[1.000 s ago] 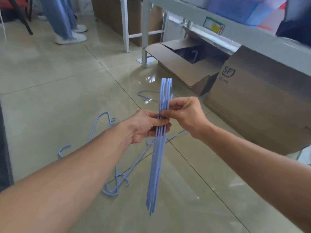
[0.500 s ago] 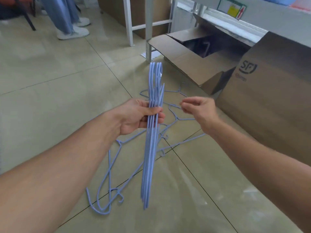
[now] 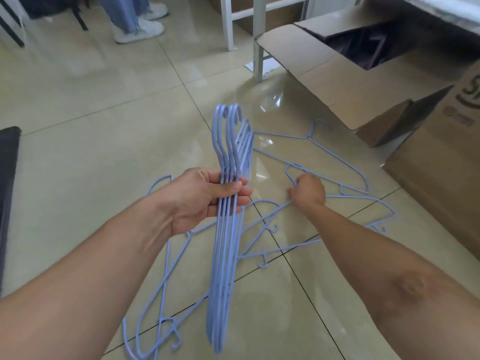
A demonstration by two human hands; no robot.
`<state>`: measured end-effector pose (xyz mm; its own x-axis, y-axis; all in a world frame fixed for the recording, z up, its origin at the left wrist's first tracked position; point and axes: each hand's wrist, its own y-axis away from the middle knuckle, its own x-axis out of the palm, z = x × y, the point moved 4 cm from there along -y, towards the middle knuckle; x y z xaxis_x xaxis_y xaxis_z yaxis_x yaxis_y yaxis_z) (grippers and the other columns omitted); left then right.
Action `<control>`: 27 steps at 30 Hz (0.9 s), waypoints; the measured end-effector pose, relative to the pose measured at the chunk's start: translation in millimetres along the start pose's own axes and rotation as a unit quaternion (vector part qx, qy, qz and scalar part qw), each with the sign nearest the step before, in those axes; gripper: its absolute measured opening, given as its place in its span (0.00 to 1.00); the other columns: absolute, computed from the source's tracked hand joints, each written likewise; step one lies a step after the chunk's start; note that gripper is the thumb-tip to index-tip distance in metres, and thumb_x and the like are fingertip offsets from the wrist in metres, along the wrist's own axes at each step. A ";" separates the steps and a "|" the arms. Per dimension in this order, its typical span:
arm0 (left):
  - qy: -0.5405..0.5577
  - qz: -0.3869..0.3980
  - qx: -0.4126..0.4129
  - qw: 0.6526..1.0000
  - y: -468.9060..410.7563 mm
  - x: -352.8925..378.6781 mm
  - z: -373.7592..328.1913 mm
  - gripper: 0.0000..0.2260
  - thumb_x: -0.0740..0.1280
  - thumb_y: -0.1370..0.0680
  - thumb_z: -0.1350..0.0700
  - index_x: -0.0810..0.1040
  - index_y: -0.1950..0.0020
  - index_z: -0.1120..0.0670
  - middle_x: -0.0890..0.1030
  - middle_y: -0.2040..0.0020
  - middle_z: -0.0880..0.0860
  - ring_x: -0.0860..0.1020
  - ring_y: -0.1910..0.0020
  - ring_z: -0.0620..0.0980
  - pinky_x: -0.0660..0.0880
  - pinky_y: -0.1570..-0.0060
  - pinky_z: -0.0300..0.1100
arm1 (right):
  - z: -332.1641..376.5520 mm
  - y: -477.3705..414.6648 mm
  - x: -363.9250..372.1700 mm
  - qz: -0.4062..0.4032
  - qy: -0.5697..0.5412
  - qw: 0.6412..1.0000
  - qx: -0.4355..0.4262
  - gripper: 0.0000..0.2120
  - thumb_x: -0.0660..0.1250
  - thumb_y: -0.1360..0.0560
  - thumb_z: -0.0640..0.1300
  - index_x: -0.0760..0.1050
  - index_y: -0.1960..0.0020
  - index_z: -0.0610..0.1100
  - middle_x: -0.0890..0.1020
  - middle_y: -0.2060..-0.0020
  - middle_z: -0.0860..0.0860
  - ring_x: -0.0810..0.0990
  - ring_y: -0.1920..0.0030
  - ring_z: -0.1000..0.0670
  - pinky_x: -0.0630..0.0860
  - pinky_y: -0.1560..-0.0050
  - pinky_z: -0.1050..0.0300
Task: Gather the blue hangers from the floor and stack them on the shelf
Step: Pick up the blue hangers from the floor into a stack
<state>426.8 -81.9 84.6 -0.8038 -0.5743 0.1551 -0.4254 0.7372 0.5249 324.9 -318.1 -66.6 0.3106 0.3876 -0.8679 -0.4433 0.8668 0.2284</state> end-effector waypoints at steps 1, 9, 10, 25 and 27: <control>-0.001 -0.007 -0.004 1.000 -4.2 0.2 0.9 0.06 0.68 0.25 0.65 0.81 0.49 0.62 0.86 0.57 0.58 0.85 0.58 0.52 0.81 0.61 0.40 | -0.8 -5.7 5.7 -0.003 0.028 1.000 -0.006 0.09 0.71 0.27 0.46 0.80 0.55 0.39 0.83 0.55 0.41 0.82 0.52 0.40 0.77 0.54 0.53; -0.008 -0.016 -0.003 1.000 -19.0 -1.9 -2.1 0.06 0.69 0.27 0.63 0.82 0.51 0.61 0.86 0.58 0.57 0.85 0.60 0.51 0.81 0.63 0.40 | -3.9 1.3 13.6 0.053 0.128 0.990 -0.029 0.10 0.64 0.25 0.35 0.77 0.45 0.38 0.80 0.45 0.39 0.79 0.44 0.37 0.76 0.49 0.51; -0.008 -0.018 -0.002 1.000 -19.8 -2.0 -2.3 0.06 0.69 0.27 0.63 0.82 0.51 0.61 0.86 0.58 0.57 0.85 0.60 0.51 0.81 0.63 0.40 | -5.2 8.3 11.0 0.060 0.132 0.988 -0.046 0.09 0.64 0.25 0.36 0.77 0.46 0.39 0.80 0.46 0.39 0.80 0.45 0.37 0.75 0.51 0.51; 0.017 -0.009 -0.004 1.000 -3.7 28.5 -5.1 0.07 0.68 0.25 0.65 0.81 0.47 0.63 0.86 0.54 0.60 0.85 0.55 0.54 0.82 0.60 0.42 | 65.7 127.1 -124.9 0.027 -0.355 0.899 -0.255 0.03 0.74 0.27 0.38 0.82 0.54 0.43 0.86 0.62 0.49 0.85 0.60 0.47 0.82 0.54 0.50; 0.015 0.000 0.004 1.000 2.4 32.6 -5.8 0.08 0.68 0.25 0.65 0.81 0.46 0.63 0.86 0.53 0.60 0.85 0.53 0.54 0.82 0.57 0.42 | 73.1 134.9 -120.7 0.028 -0.396 0.881 -0.257 0.04 0.74 0.27 0.37 0.82 0.54 0.42 0.86 0.60 0.46 0.85 0.58 0.44 0.82 0.52 0.44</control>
<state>402.0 -100.9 95.8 -0.7914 -0.5841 0.1804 -0.4279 0.7400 0.5189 289.0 -225.0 101.3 0.6756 0.6989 -0.2348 -0.7353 0.6618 -0.1459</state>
